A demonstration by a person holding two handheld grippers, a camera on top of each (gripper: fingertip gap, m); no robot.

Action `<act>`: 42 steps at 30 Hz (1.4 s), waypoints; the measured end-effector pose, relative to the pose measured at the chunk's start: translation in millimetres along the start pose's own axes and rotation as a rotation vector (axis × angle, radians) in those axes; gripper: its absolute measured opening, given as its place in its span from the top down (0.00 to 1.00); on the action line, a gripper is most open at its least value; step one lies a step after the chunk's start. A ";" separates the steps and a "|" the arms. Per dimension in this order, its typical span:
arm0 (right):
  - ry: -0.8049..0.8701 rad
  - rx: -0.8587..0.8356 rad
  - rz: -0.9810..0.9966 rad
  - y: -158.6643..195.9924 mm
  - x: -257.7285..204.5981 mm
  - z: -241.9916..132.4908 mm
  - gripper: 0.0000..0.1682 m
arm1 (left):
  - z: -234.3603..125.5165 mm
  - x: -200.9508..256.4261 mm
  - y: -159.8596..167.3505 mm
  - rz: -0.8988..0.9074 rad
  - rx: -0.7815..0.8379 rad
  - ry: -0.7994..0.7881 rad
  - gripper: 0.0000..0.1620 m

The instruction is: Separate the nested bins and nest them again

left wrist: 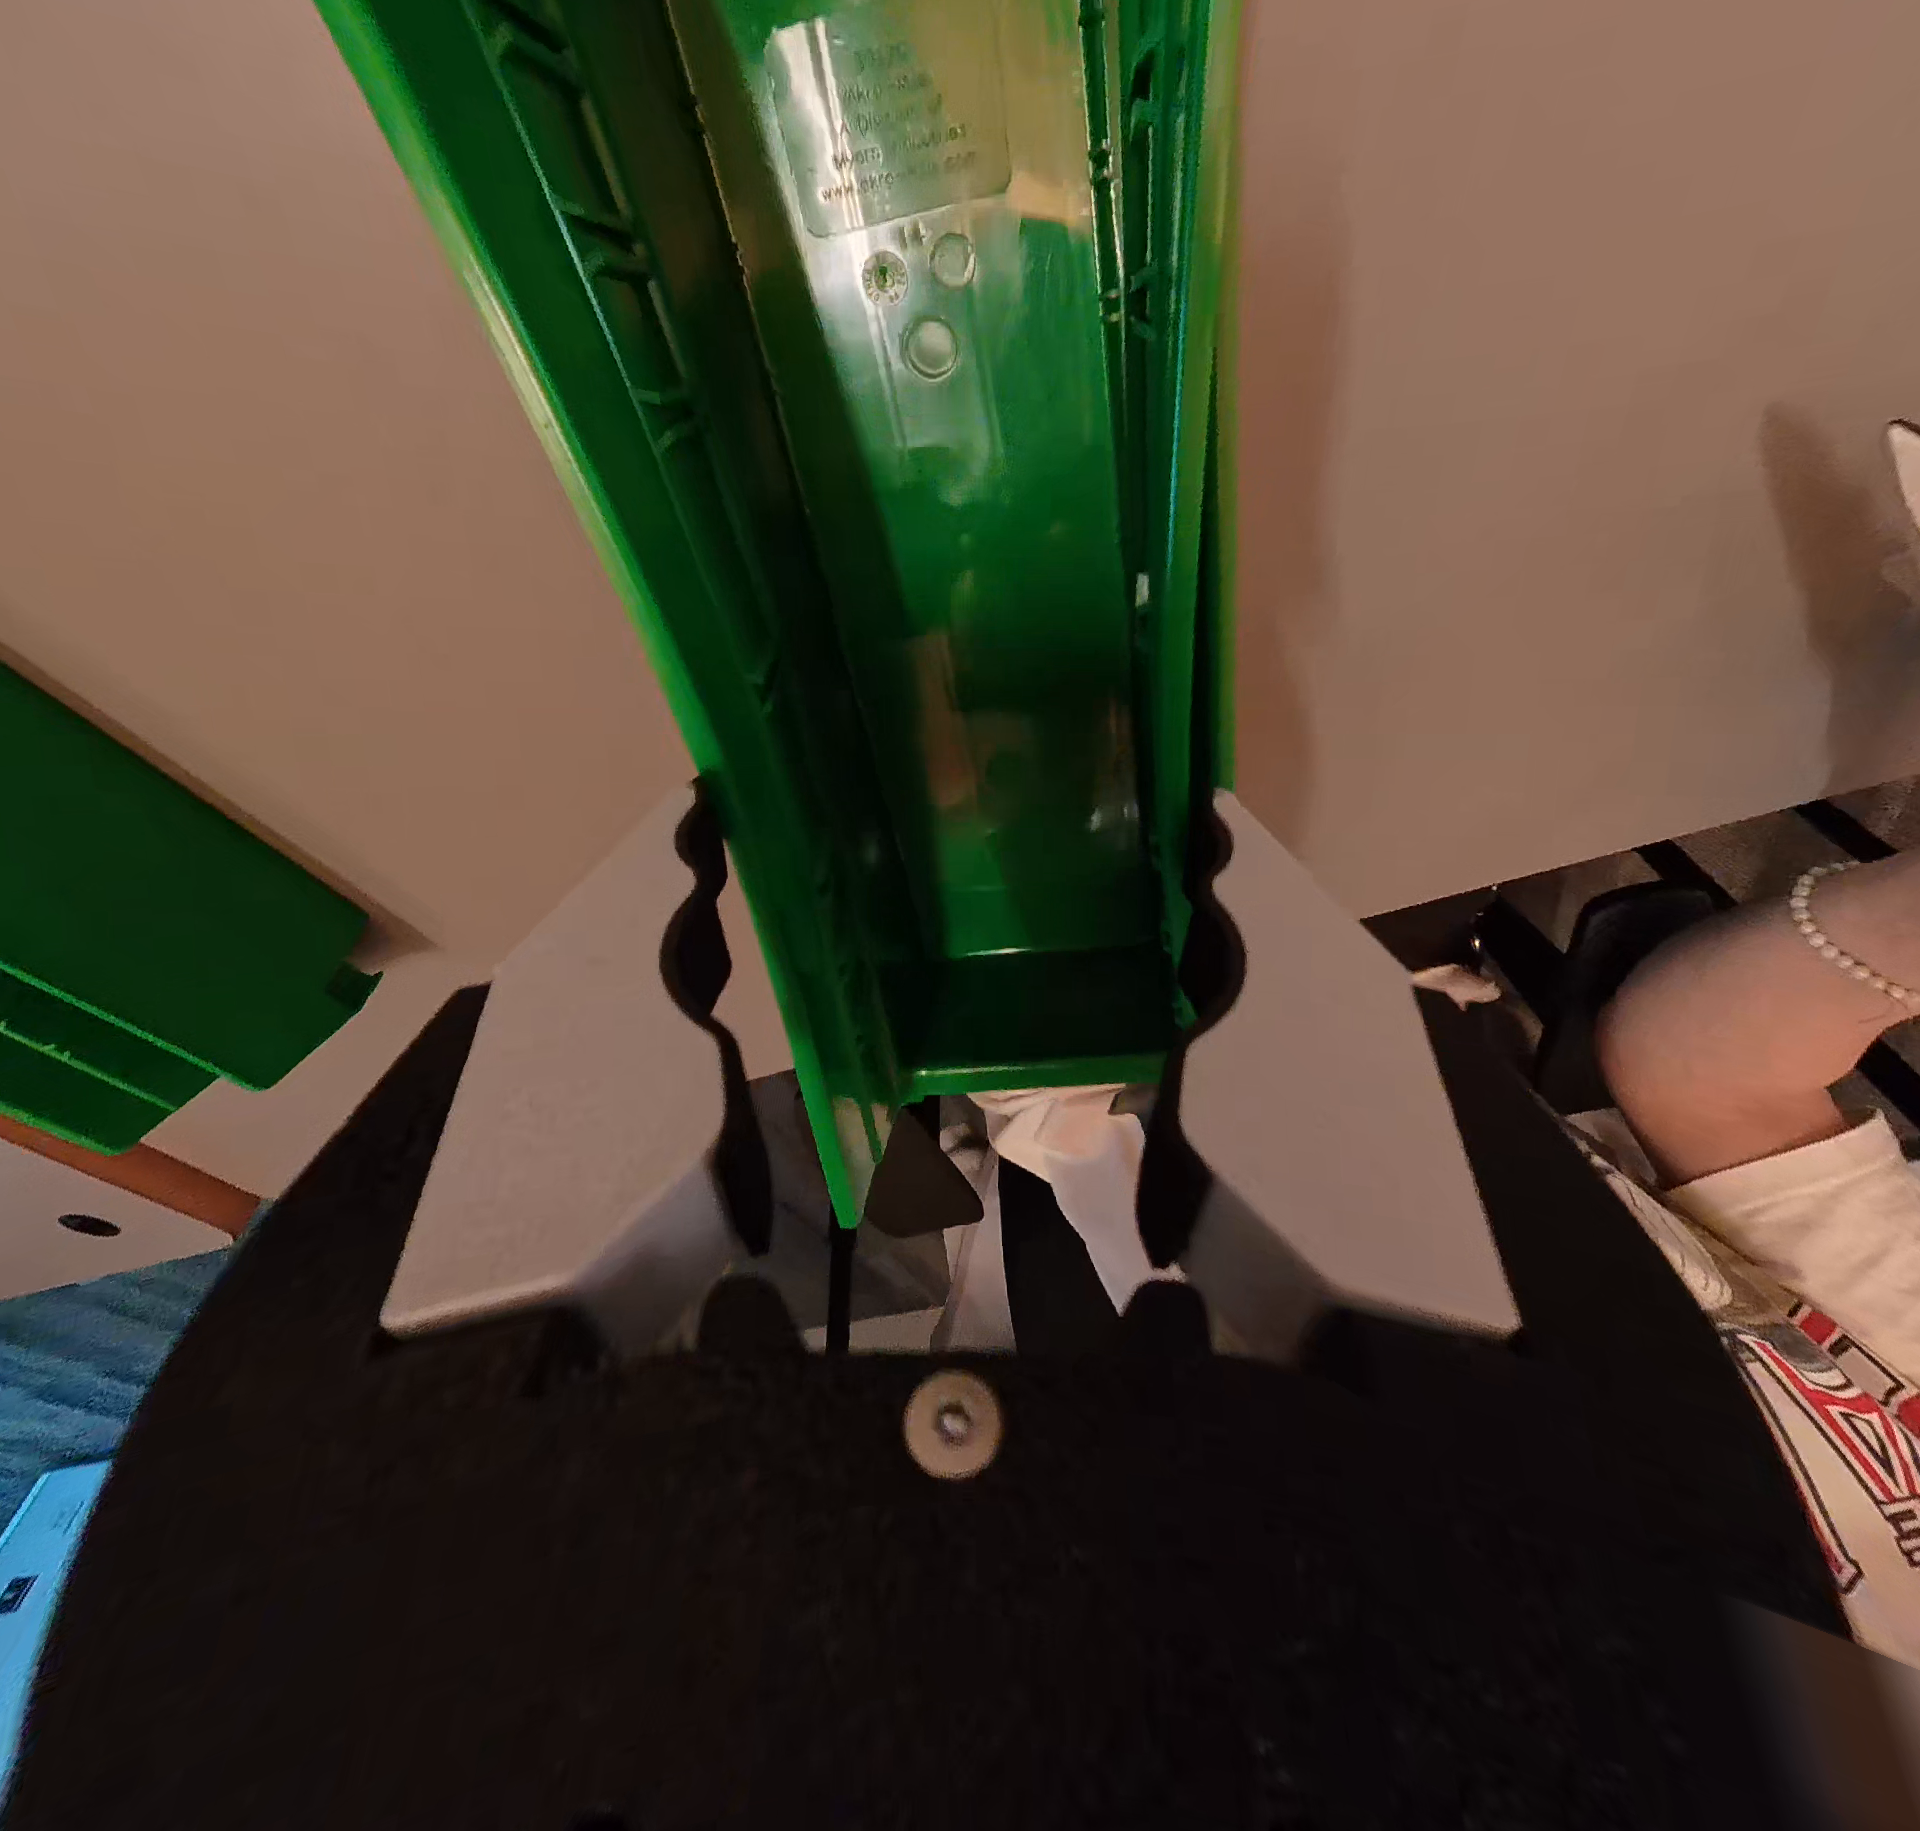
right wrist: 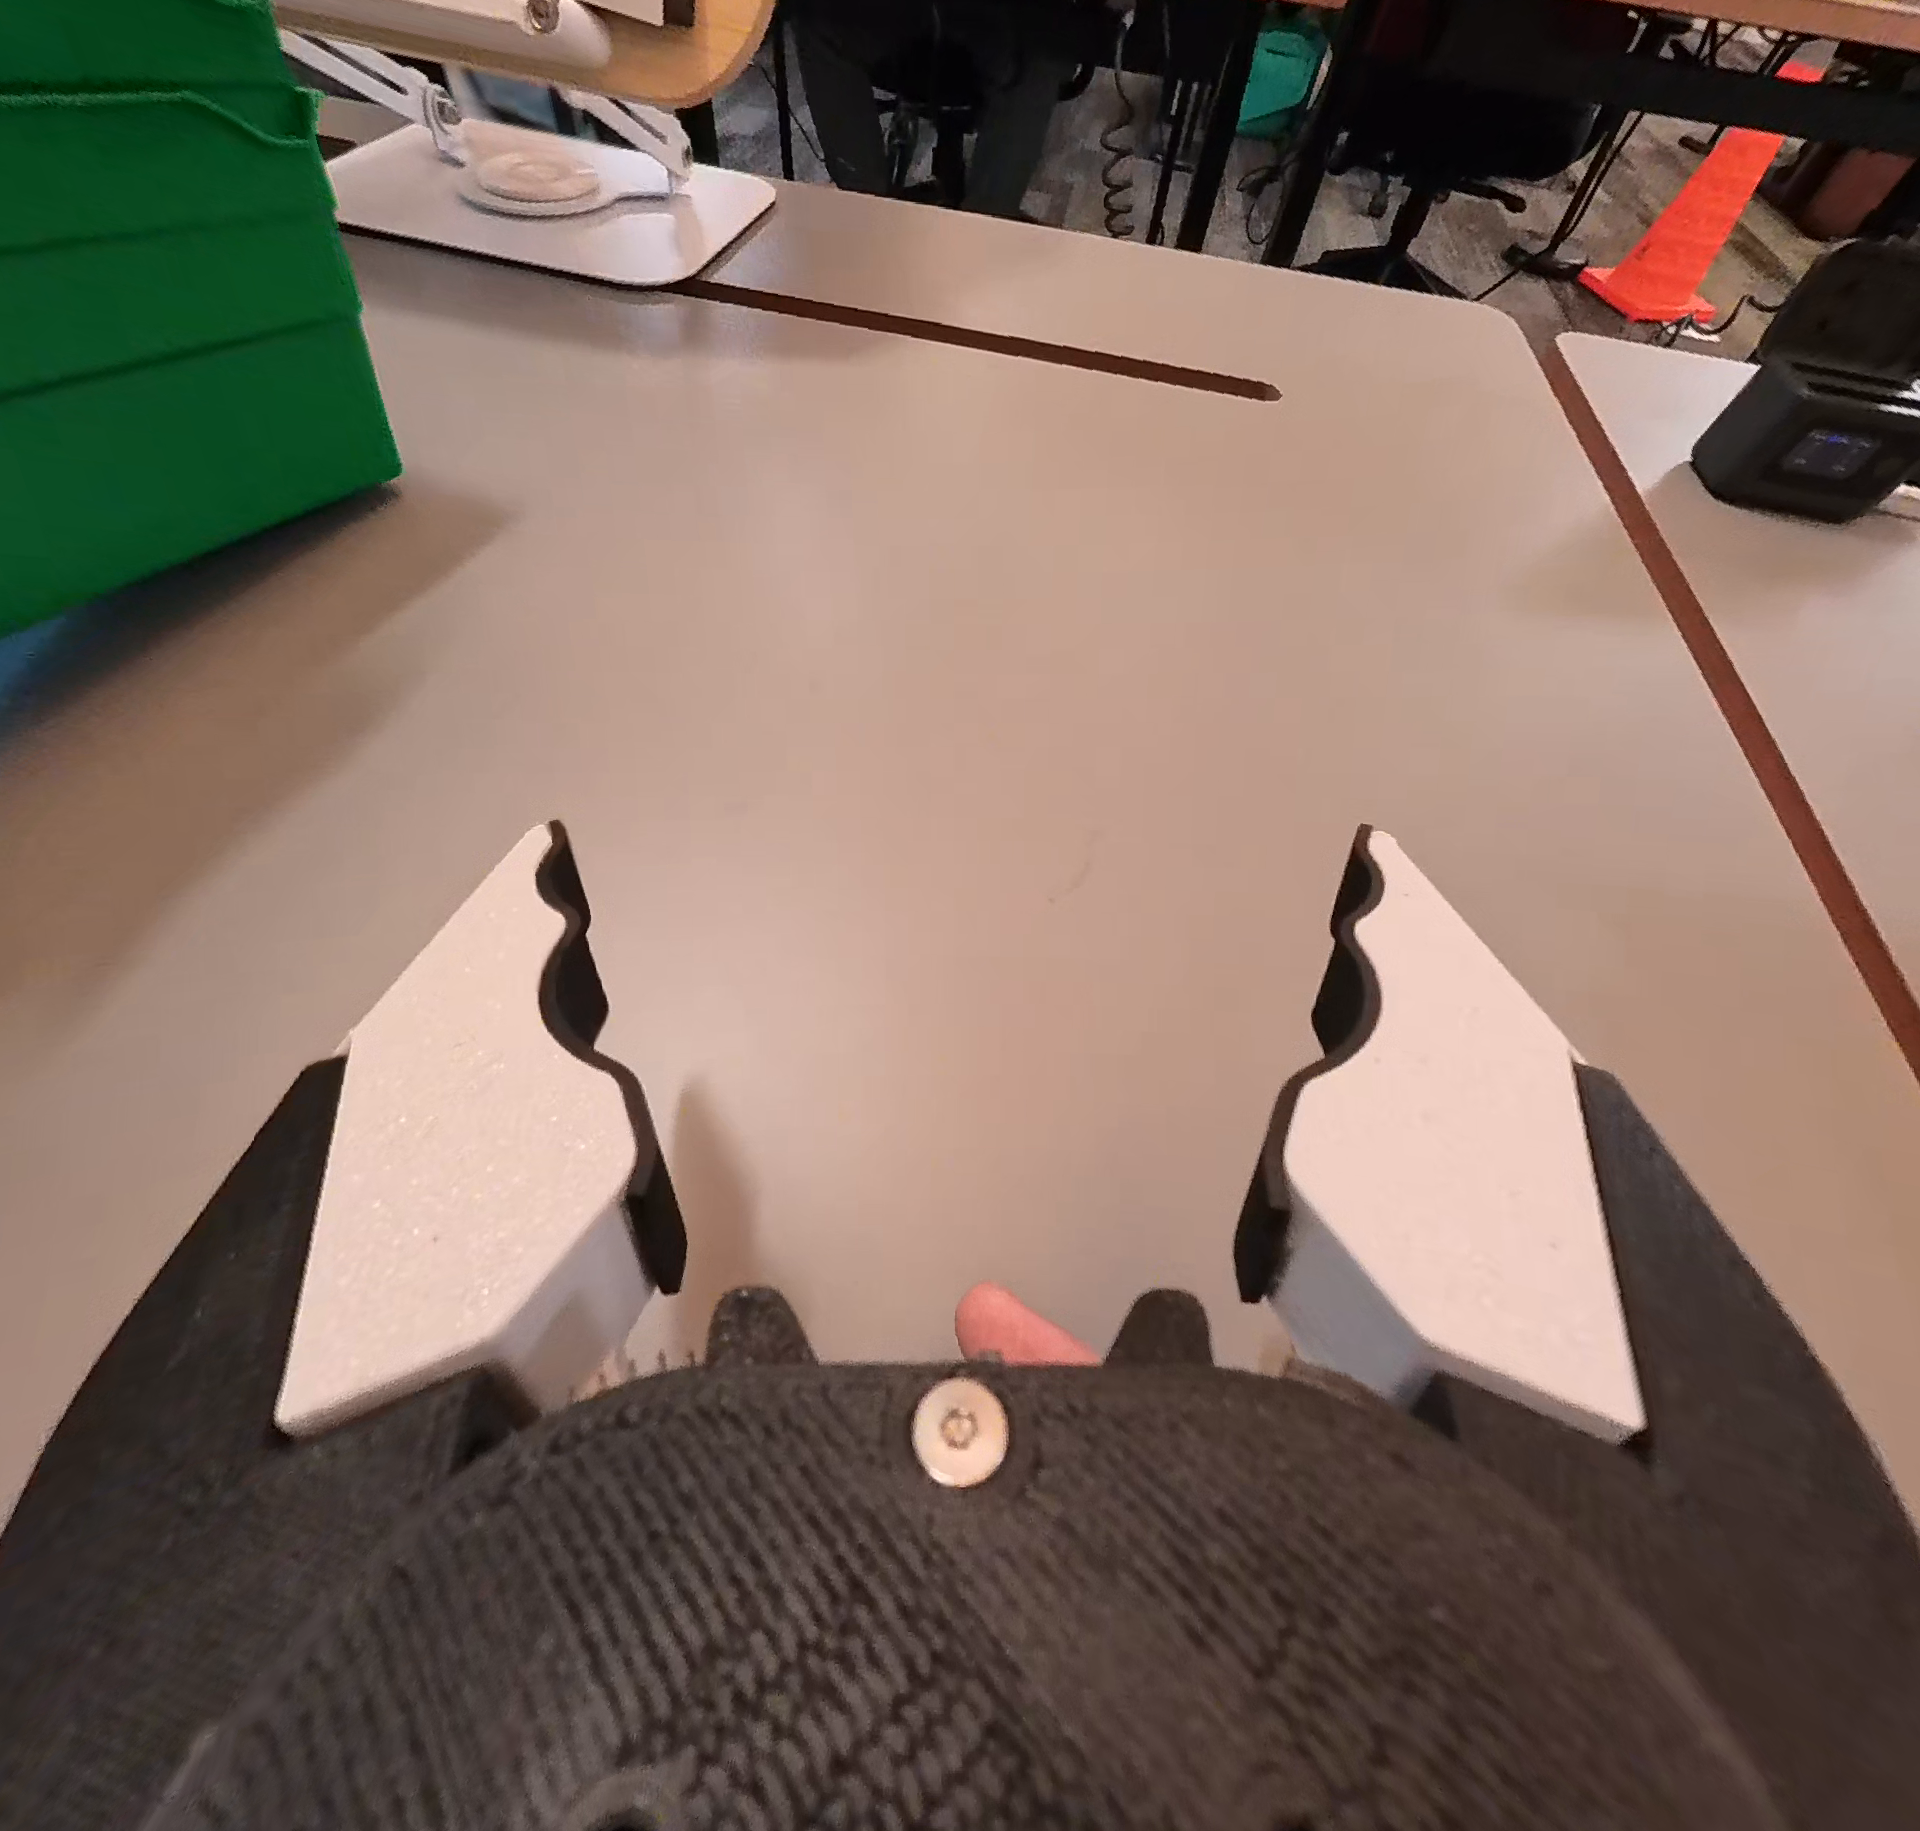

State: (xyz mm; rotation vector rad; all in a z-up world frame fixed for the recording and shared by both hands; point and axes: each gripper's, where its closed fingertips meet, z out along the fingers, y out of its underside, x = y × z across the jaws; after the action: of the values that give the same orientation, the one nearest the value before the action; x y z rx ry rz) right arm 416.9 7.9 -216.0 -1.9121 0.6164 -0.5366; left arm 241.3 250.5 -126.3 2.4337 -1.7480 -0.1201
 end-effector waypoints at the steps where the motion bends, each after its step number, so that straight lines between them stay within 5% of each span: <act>1: 0.002 0.000 -0.006 -0.3 0.0 -0.3 0.17 | -1.0 0.9 -0.1 0.001 0.007 0.003 0.46; 18: 0.004 -0.028 -0.014 8.1 -0.1 6.0 0.17 | -39.7 4.2 0.4 0.018 0.106 0.050 0.46; 27: 0.008 -0.035 -0.018 10.6 1.1 5.7 0.17 | -110.7 -7.7 3.7 0.041 0.242 0.080 0.46; 32: 0.008 -0.041 -0.028 11.7 -0.3 6.6 0.17 | -139.2 -54.6 8.7 -0.040 0.320 0.036 0.45; 42: 0.011 -0.039 -0.030 10.3 0.4 5.1 0.17 | -60.9 -158.3 5.1 -0.279 0.435 0.069 0.45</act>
State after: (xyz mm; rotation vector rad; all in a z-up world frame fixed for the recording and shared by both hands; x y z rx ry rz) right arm 418.5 7.5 -227.4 -1.9586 0.6107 -0.5584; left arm 194.7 403.0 -68.3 2.9340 -1.5220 0.3486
